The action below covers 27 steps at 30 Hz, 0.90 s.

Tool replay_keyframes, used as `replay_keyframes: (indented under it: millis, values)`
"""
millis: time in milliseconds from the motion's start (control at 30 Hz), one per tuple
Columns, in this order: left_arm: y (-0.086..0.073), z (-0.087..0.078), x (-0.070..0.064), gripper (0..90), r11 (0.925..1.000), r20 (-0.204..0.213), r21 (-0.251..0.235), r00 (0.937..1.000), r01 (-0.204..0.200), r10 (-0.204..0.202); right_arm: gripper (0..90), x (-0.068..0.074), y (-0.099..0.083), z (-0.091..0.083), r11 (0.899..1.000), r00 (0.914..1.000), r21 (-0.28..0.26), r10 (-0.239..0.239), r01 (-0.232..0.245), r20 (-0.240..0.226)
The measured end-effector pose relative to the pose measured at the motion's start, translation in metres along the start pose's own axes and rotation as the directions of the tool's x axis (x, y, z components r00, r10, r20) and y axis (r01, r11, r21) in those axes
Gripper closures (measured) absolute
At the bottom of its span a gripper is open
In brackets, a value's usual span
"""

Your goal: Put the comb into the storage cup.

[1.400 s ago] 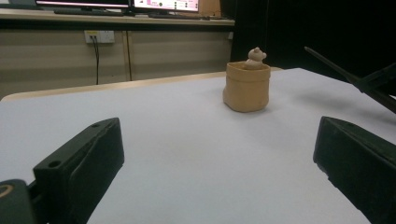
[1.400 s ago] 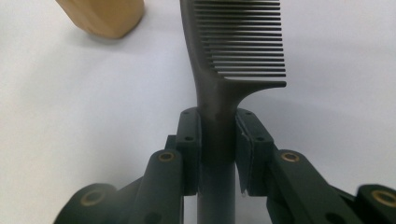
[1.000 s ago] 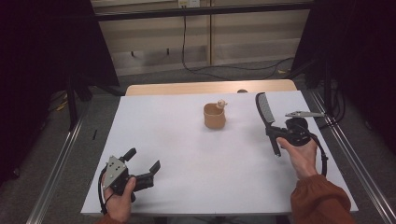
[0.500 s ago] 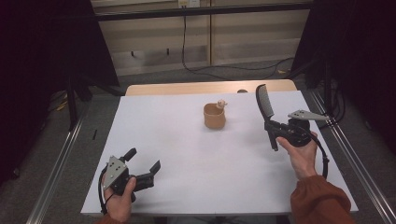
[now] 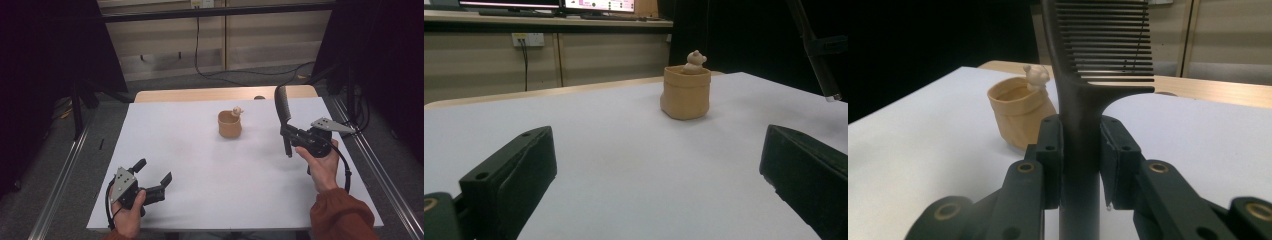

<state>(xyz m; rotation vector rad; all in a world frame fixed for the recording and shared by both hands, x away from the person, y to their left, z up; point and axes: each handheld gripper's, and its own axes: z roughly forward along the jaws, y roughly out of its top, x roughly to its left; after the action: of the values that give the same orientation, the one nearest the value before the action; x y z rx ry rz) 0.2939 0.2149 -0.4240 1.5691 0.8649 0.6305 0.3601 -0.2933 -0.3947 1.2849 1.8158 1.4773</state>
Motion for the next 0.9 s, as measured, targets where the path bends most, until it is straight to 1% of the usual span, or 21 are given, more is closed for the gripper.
replay_keyframes:
  millis: [133, 167, 200, 233, 300, 367, 400, 467, 567, 600, 667, 733, 800, 833, 900]
  values:
    - [0.000, 0.000, 0.000, 1.8, 1.0000, 0.000, 0.001, 1.0000, 0.000, 0.000, 72.9, 0.002, 0.000, 0.002, 1.000, 0.9999, -0.024, -0.014, 0.013, -0.010]
    - [0.000, 0.000, 0.000, 1.8, 1.0000, -0.001, 0.004, 1.0000, 0.001, -0.001, 73.0, 0.003, 0.000, 0.002, 1.000, 0.9999, -0.023, -0.014, 0.014, -0.001]
    - [0.000, 0.000, 0.000, 1.7, 1.0000, 0.000, 0.004, 1.0000, 0.001, -0.001, 73.0, 0.004, 0.000, 0.002, 1.000, 0.9999, -0.026, -0.017, 0.017, -0.001]
    - [0.000, 0.000, 0.000, 1.8, 1.0000, 0.000, 0.004, 1.0000, 0.001, -0.001, 72.9, 0.005, 0.000, 0.003, 0.999, 0.9997, -0.035, -0.017, 0.017, -0.020]
    - [0.000, 0.000, 0.000, 1.8, 1.0000, -0.001, 0.005, 1.0000, 0.001, -0.001, 73.0, 0.007, 0.000, 0.004, 0.999, 0.9994, -0.043, -0.030, 0.030, -0.015]
    - [0.000, 0.000, 0.000, 1.8, 1.0000, -0.003, 0.003, 1.0000, 0.001, -0.001, 73.0, 0.008, 0.000, 0.006, 0.998, 0.9990, -0.056, -0.030, 0.028, -0.034]
    - [0.000, 0.000, 0.000, 1.8, 1.0000, -0.003, 0.001, 1.0000, 0.005, -0.005, 72.9, 0.009, 0.000, 0.007, 0.998, 0.9991, -0.054, -0.027, 0.026, -0.033]
    - [0.000, 0.000, 0.000, 1.8, 1.0000, -0.002, 0.004, 1.0000, 0.003, -0.003, 73.0, 0.011, 0.000, 0.008, 0.998, 0.9981, -0.059, -0.037, 0.034, -0.050]
    - [0.000, 0.000, 0.000, 1.8, 1.0000, -0.001, 0.002, 1.0000, 0.004, -0.004, 72.9, 0.014, 0.000, 0.011, 0.996, 0.9974, -0.076, -0.043, 0.038, -0.057]
    - [0.000, 0.000, 0.000, 1.8, 1.0000, -0.001, 0.001, 1.0000, 0.001, -0.001, 72.9, 0.015, 0.001, 0.011, 0.996, 0.9971, -0.084, -0.049, 0.044, -0.059]
    - [0.000, 0.000, 0.000, 1.7, 1.0000, -0.001, 0.001, 1.0000, 0.002, -0.002, 72.9, 0.016, 0.003, 0.013, 0.995, 0.9973, -0.100, -0.034, 0.027, -0.066]
    - [0.000, 0.000, 0.000, 1.8, 1.0000, -0.003, 0.000, 1.0000, 0.002, -0.002, 72.9, 0.017, 0.006, 0.014, 0.993, 0.9967, -0.110, -0.045, 0.037, -0.067]
    - [0.000, 0.000, 0.000, 1.8, 1.0000, -0.001, 0.000, 1.0000, 0.005, -0.005, 72.9, 0.019, 0.010, 0.015, 0.992, 0.9964, -0.125, -0.041, 0.032, -0.075]
    - [0.000, 0.000, 0.000, 1.8, 1.0000, -0.003, 0.002, 1.0000, 0.005, -0.005, 72.9, 0.021, 0.011, 0.016, 0.991, 0.9960, -0.131, -0.048, 0.037, -0.076]
    - [0.000, 0.000, 0.001, 1.7, 1.0000, -0.001, 0.008, 1.0000, -0.002, 0.003, 73.0, 0.022, 0.015, 0.018, 0.989, 0.9956, -0.143, -0.044, 0.032, -0.082]
